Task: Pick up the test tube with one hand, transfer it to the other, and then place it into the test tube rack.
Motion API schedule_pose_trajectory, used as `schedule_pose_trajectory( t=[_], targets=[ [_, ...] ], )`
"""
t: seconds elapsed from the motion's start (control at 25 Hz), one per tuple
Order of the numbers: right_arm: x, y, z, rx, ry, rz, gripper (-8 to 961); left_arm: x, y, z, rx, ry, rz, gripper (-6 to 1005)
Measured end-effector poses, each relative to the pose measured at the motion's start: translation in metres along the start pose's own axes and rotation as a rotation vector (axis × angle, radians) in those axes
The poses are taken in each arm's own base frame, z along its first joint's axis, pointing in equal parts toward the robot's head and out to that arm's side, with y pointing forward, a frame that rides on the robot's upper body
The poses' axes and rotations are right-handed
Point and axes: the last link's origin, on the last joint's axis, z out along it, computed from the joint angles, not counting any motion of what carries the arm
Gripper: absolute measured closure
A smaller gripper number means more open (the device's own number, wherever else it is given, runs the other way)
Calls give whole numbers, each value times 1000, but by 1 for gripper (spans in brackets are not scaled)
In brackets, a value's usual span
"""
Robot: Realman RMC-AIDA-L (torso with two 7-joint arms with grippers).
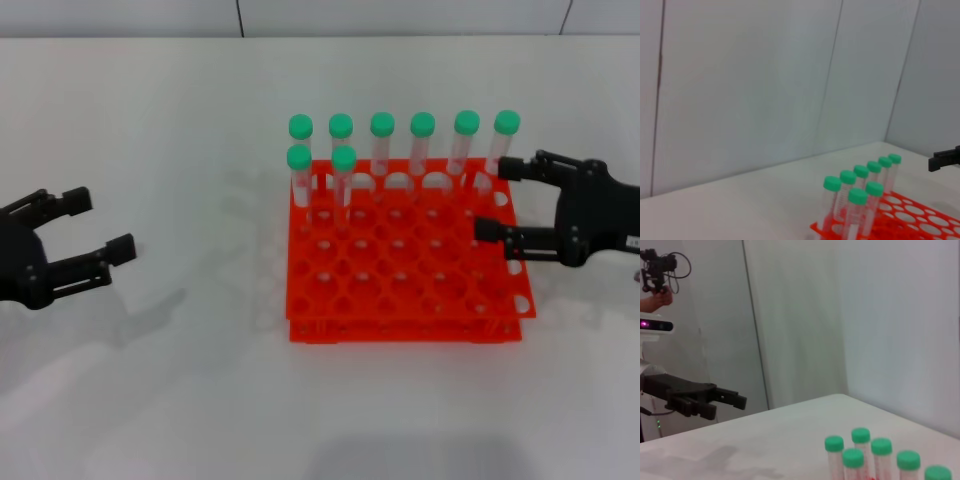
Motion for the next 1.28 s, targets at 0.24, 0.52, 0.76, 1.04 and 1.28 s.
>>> schedule_pose_trajectory(
  t=[0.24,0.52,0.76,1.04,1.28],
  targets=[
    [17,4,-10,49,-36,23,96,0,1,9,-89,-27,21,127],
    [23,6,-12,62,-60,29,85,-2,-1,8,-141,-30,18,127],
    [22,4,-13,66,-58,26,85,-6,-2,10,-132,-49,6,127],
    [21,3,-12,66,-52,21,85,-7,-4,13,-115,-51,-2,127],
    [22,3,-12,62,-46,19,85,-6,-5,16,-109,-49,-7,127]
  ],
)
